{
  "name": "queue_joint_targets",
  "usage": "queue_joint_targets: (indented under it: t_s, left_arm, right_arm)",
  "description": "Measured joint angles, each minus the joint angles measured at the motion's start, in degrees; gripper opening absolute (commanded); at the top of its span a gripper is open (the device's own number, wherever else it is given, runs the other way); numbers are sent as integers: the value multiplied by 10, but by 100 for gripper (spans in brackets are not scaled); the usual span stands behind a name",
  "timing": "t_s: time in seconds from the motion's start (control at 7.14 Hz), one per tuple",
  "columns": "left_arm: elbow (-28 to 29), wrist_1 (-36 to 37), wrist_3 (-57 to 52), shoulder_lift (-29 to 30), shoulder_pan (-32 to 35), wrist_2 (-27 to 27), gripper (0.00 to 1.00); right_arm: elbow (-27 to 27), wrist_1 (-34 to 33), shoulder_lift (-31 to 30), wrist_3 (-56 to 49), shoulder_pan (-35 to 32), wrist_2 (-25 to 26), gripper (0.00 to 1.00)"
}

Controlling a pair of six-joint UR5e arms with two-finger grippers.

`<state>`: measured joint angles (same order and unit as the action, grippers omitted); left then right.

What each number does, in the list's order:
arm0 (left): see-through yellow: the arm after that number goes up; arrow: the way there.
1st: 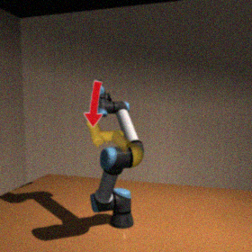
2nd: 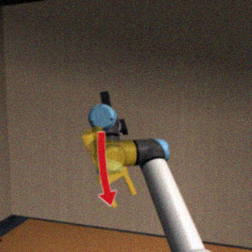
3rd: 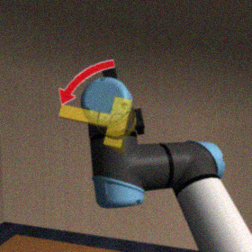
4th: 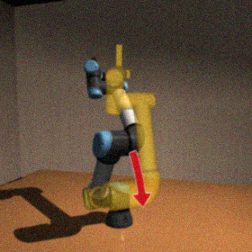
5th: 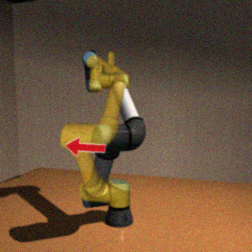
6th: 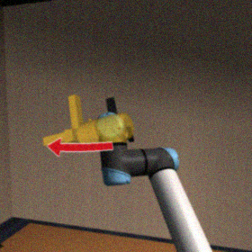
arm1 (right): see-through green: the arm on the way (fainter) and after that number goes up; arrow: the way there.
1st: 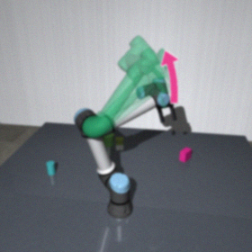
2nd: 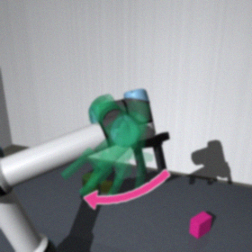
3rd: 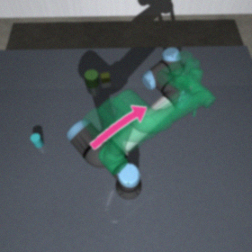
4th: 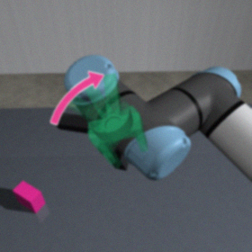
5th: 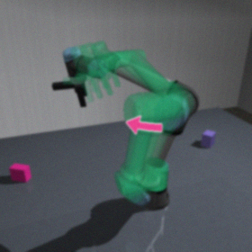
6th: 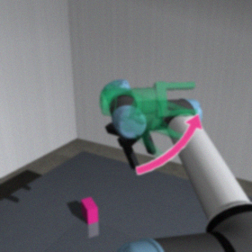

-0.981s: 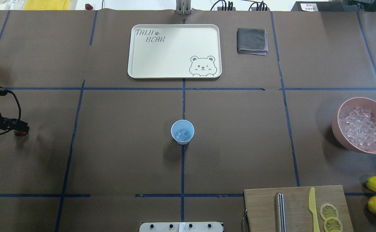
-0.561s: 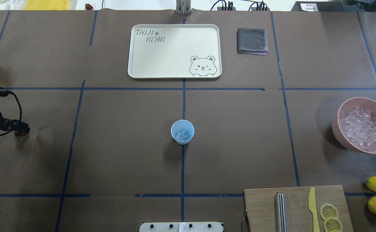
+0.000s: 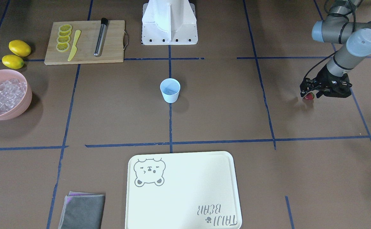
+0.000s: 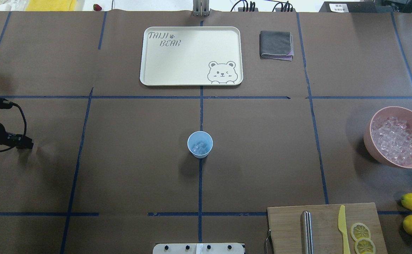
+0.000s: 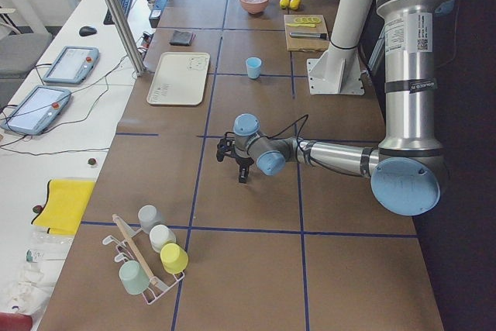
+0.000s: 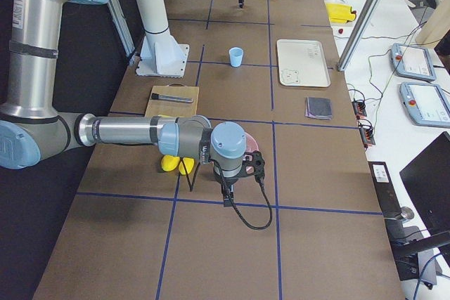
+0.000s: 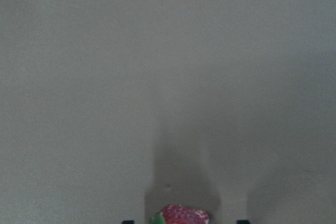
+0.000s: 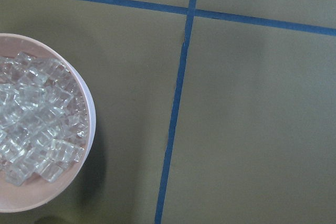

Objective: Put ice and strawberries in cup
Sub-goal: 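Lower the left gripper onto the strawberry and close on it, then carry the strawberry with the left gripper over the light-blue cup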

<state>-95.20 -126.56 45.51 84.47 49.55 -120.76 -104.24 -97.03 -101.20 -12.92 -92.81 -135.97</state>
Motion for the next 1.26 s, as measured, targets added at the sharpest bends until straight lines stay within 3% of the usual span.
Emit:
queue_joint_targets:
  t_s: [0.42,0.7,1.26]
  left_arm:
    - [-22,3,-1,-5,2,-23,1]
    - [-74,30,-1,-10,6,-54,1]
    - [-234,239,7,28,4,-43,1]
  right_arm:
    - [0,0,0,0,0,0,100]
    - [-1,0,0,1,0,0,100]
    - [-2,0,0,0,0,0,100]
